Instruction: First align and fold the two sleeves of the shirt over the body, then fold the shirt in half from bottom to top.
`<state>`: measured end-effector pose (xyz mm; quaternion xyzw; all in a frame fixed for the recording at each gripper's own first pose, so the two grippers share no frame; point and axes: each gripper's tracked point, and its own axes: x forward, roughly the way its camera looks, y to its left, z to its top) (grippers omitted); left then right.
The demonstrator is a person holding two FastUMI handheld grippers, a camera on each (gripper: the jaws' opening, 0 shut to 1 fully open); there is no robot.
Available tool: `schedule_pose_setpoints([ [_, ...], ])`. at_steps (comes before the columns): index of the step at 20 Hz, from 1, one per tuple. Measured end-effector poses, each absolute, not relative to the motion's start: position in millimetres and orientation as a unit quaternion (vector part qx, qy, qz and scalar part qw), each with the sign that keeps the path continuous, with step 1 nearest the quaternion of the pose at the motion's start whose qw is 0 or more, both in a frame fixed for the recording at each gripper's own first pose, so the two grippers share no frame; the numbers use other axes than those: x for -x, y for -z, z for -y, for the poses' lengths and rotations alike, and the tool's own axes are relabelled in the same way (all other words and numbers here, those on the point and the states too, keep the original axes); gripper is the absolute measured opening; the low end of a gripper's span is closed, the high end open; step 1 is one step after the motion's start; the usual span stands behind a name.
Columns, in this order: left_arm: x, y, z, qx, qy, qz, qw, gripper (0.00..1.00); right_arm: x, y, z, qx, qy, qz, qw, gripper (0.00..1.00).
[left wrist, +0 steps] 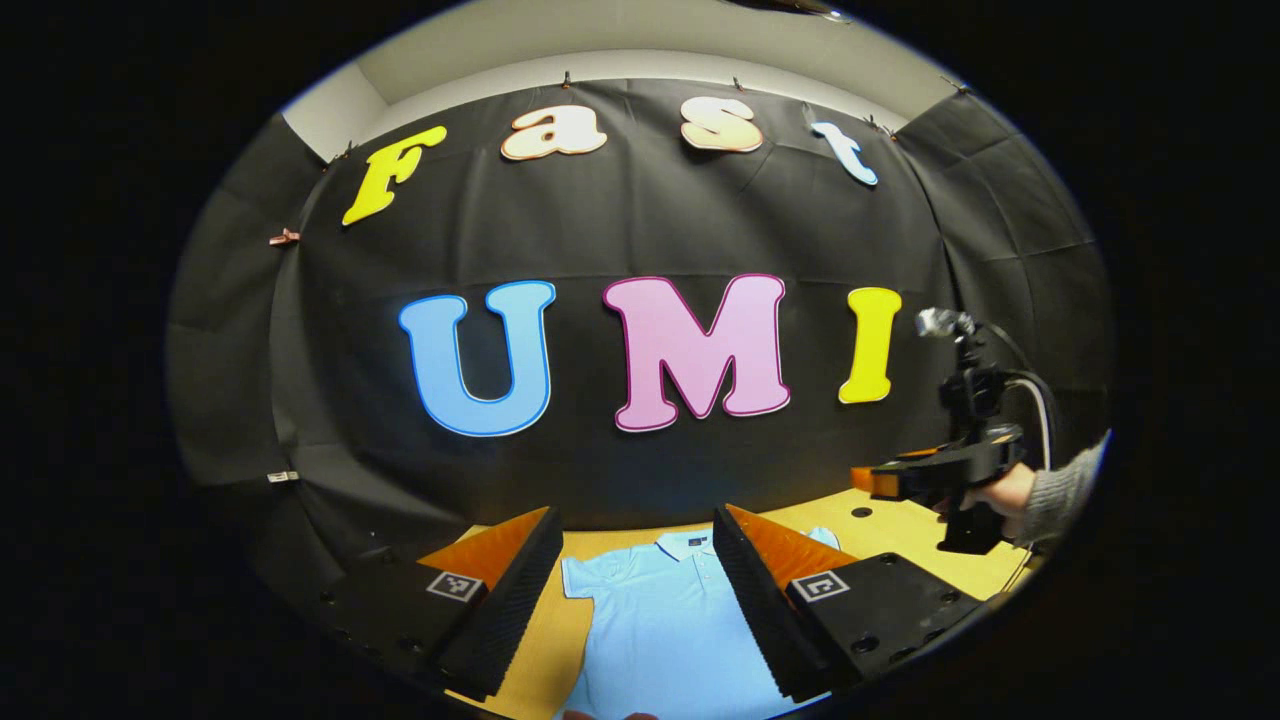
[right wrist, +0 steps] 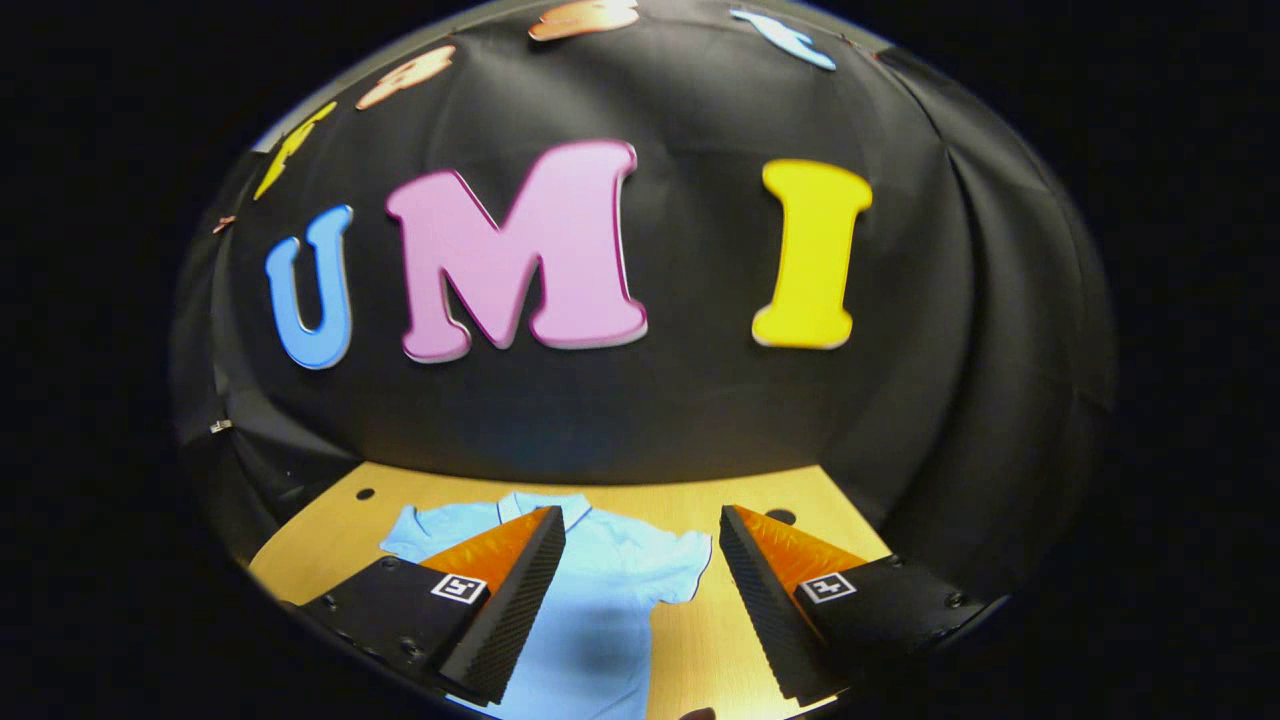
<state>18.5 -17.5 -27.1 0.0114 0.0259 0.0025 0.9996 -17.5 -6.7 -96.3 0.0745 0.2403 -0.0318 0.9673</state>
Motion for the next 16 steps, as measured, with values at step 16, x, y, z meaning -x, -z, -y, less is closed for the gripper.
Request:
schedule_pose_setpoints([
  [16, -15.7, 85.8, 6.4, -0.012, -0.077, -0.098, 0.992, 0.97, 46.6, 181.0, 4.9, -0.125, 0.103, -0.435, 0.886, 0.96],
])
